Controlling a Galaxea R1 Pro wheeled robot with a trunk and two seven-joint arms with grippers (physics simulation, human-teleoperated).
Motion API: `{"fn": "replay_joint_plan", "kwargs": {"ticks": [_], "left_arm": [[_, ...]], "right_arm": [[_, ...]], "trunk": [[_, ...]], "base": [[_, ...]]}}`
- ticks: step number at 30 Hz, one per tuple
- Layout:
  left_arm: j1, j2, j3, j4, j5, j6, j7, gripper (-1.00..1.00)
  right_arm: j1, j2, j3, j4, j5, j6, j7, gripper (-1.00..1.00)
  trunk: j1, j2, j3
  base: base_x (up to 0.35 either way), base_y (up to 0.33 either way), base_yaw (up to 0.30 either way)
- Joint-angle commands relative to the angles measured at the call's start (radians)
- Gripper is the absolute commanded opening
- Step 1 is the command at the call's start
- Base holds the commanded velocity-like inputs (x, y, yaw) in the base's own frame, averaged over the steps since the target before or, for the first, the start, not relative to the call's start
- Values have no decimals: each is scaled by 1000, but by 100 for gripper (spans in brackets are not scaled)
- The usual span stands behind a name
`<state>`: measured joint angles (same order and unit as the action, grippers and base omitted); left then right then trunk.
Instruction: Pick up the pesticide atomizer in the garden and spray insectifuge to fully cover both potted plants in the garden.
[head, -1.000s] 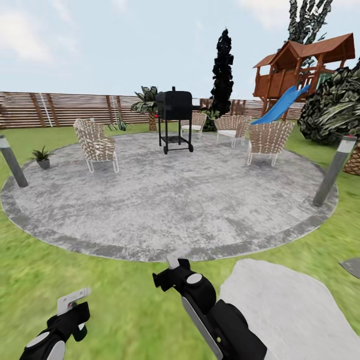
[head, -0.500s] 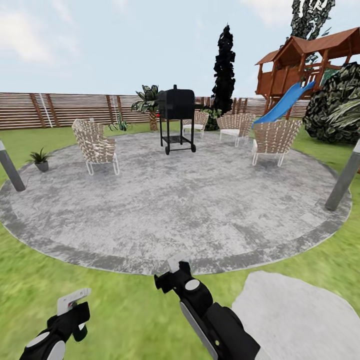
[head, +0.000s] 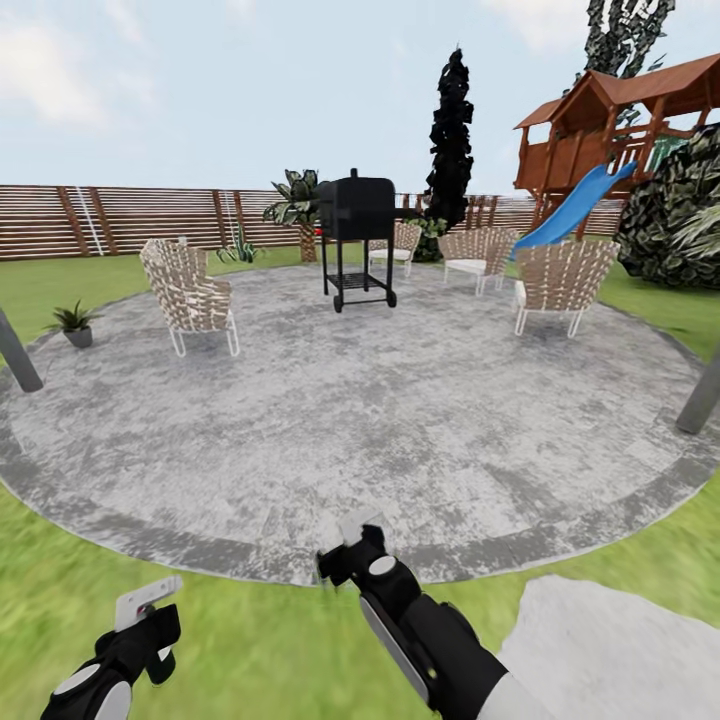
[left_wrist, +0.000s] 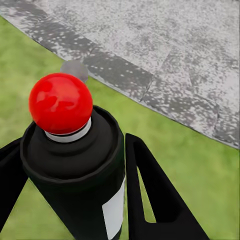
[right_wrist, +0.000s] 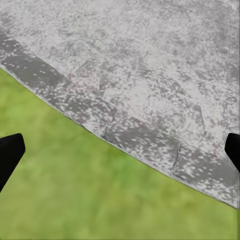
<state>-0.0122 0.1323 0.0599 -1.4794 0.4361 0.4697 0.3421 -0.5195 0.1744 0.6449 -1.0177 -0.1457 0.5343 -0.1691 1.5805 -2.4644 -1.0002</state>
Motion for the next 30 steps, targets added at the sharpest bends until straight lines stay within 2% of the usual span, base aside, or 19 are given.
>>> {"fn": "replay_joint_plan", "kwargs": {"ticks": [1,4,6,15,22,26,30], "left_arm": [[0,0,0,0,0,0,0,-100],[0,0,0,0,0,0,0,-100],[0,0,0,0,0,0,0,-100],[0,0,0,1,0,0,0,-100],[0,0,0,0,0,-2,0,-100],[0,0,0,-1,-1,-2,0,-100],[0,1,0,-1,-1,-2,0,-100]], "right_arm": [[-8,0,-1,20,1,0,-4,100],[-70,0,-1,109,-1,0,-20,100],[-84,0,-1,129,1,-1,-23,100],[-89,0,10,136,5,-56,-25,100],[-89,0,9,137,5,-58,-26,100],[-89,0,11,138,5,-63,-68,100],[-89,0,17,154,3,-82,-74,100]], "trunk": [[0,0,0],[0,0,0],[0,0,0],[0,0,0],[0,0,0],[0,0,0],[0,0,0]], "base": [[288,182,0],[287,184,0],[287,184,0],[279,195,17],[276,196,247],[276,183,263],[282,171,122]]}}
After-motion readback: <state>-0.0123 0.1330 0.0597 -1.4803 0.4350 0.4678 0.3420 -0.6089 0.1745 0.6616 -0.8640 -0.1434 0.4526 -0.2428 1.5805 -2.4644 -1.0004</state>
